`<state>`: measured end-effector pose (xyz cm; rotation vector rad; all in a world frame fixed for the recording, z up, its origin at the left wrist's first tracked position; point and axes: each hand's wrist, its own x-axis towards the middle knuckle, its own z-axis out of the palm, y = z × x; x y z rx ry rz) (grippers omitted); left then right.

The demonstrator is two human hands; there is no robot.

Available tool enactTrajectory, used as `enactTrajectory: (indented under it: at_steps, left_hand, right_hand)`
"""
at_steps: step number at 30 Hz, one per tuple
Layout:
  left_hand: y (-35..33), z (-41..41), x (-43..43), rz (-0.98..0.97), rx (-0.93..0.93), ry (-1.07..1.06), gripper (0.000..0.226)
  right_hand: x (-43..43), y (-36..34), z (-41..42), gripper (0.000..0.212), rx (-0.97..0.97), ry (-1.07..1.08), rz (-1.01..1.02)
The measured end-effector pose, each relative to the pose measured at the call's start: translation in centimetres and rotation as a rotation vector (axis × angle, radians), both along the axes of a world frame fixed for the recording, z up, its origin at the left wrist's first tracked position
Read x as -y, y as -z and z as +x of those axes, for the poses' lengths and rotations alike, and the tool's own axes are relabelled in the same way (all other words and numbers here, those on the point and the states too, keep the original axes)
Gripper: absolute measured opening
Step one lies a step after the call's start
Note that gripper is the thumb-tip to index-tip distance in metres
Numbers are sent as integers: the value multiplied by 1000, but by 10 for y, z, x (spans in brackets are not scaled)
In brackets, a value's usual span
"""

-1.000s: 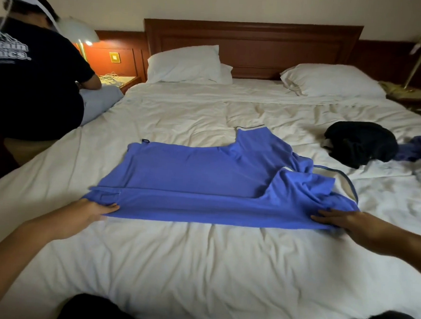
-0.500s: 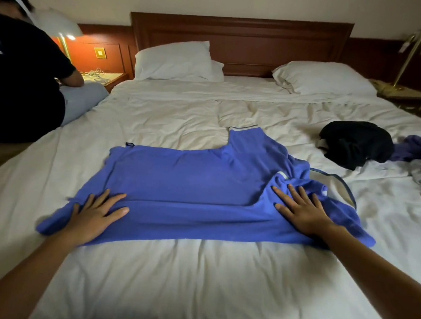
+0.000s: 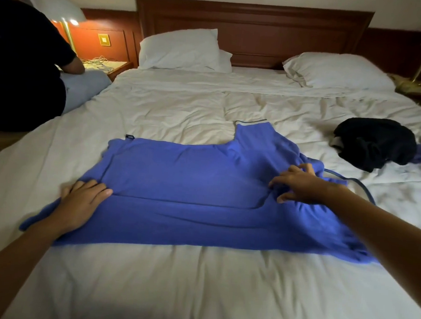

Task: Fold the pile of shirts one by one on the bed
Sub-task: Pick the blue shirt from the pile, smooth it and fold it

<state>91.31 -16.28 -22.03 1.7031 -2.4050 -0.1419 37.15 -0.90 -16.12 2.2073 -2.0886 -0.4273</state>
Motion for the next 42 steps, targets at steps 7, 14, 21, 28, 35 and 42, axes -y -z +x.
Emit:
enactTrajectory:
  at_steps: [7,14,21,28,35,42]
  left_hand:
    - [-20,-25,-20,-18,-66,64,16]
    - [3,-58,-43,116,-2,169,58]
    - [9,-54,-45,110,-44,146,61]
    - [12,-56,-47,97,-53,124,58]
    - [10,-57,-49,102,-70,128,63]
    - [13,-55,-47,94,-106,135,67]
  right_hand:
    - [-35,-49,31,36,-73,-160,-275]
    - [-120,-39,38,42,-212,-224,-136]
    - [-121,-41,22,42,-57,-408,-219]
    - [-81,-43,23,34,-252,-246,-41]
    - [-51,-51,4,46,-303,-249,39]
    - [-25,-35,0,26,50,145,-167]
